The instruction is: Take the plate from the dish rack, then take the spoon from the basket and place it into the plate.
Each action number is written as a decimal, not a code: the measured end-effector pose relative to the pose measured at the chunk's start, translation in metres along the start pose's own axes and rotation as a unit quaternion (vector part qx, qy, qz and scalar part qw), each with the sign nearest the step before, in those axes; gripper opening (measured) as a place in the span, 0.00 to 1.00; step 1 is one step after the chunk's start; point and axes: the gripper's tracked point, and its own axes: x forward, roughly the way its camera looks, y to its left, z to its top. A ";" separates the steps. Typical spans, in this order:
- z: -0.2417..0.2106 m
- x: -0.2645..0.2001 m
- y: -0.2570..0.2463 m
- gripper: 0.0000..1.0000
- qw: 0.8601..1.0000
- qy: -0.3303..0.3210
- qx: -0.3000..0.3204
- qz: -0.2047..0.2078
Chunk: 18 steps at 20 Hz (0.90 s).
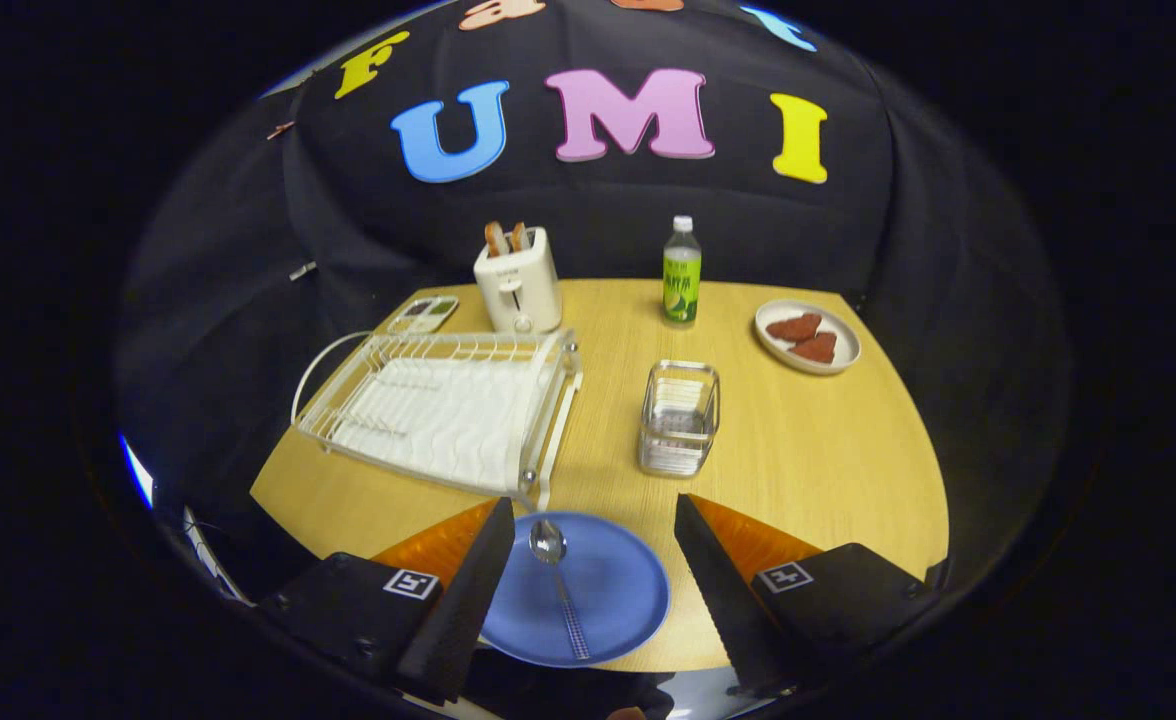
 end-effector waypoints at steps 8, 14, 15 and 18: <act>0.117 -0.047 -0.002 0.99 0.992 -0.120 -0.025 -0.019; 0.167 -0.082 0.000 0.98 0.981 -0.190 -0.025 -0.023; 0.175 -0.088 -0.001 0.98 0.979 -0.201 -0.030 -0.026; 0.192 -0.100 -0.003 0.98 0.972 -0.229 -0.038 -0.037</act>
